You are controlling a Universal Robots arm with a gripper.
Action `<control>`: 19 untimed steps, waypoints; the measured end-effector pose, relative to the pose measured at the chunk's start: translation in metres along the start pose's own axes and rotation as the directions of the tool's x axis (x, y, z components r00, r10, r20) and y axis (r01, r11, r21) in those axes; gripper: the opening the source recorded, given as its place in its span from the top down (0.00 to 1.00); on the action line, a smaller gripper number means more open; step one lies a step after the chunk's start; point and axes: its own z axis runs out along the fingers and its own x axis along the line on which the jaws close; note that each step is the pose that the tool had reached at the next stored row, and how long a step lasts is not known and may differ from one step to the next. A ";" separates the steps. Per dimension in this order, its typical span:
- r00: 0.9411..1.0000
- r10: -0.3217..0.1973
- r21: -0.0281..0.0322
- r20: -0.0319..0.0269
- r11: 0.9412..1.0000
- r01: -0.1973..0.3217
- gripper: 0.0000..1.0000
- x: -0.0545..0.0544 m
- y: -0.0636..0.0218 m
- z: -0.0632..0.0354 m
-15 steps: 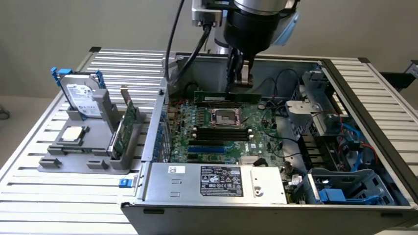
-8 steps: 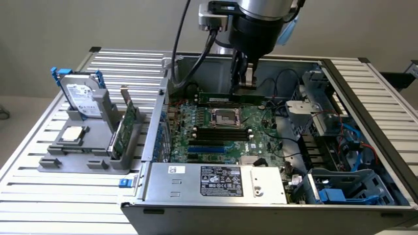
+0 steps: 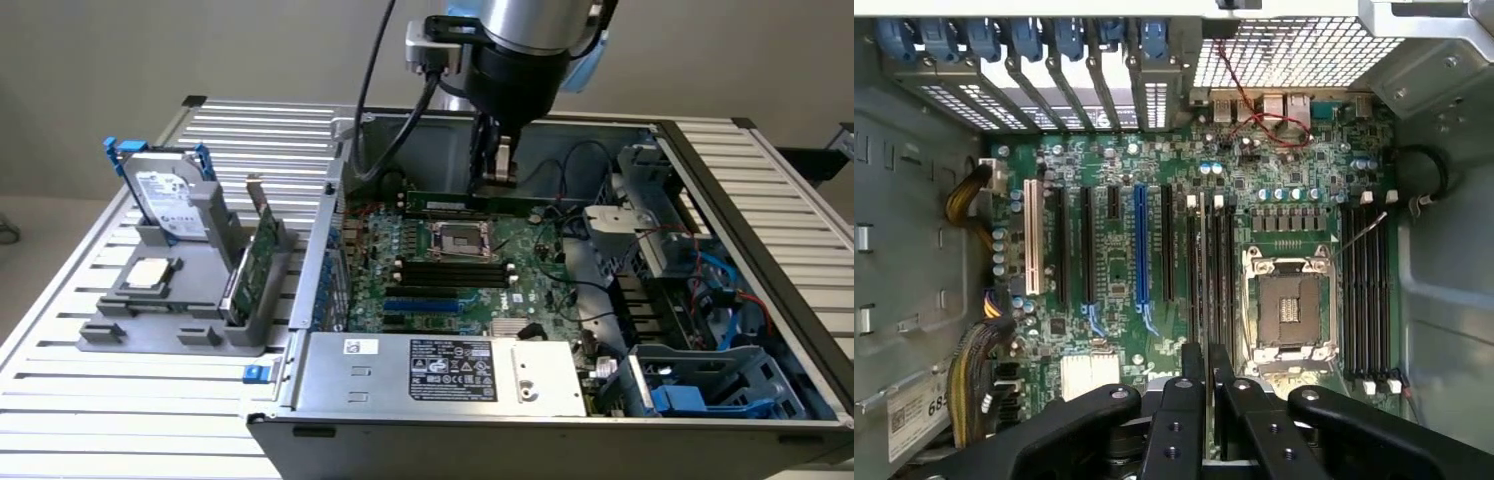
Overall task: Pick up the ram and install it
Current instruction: 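Pick up the ram and move it above insertion slot, then insert the ram into the slot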
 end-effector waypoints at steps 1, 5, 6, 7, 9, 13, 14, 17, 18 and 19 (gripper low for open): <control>1.000 0.001 0.000 0.000 1.000 -0.001 0.86 -0.002 -0.0001 0.0019; 1.000 0.002 0.001 0.000 1.000 -0.002 0.86 -0.011 0.0001 0.0088; 1.000 0.002 0.002 0.000 1.000 -0.002 0.86 -0.014 0.0004 0.0102; 1.000 0.002 0.005 0.000 1.000 -0.002 0.86 -0.015 0.0013 0.0112; 1.000 0.002 0.015 0.000 1.000 -0.002 0.86 -0.018 0.0051 0.0133; 1.000 0.001 0.025 0.000 1.000 -0.001 0.86 -0.021 0.0088 0.0151; 1.000 0.001 0.025 0.000 1.000 -0.001 0.86 -0.021 0.0088 0.0151; 1.000 0.001 0.025 0.000 1.000 -0.001 0.86 -0.021 0.0088 0.0152; 1.000 0.001 0.025 0.000 1.000 -0.001 0.86 -0.021 0.0088 0.0151; 1.000 0.001 0.025 0.000 1.000 -0.001 0.86 -0.021 0.0088 0.0151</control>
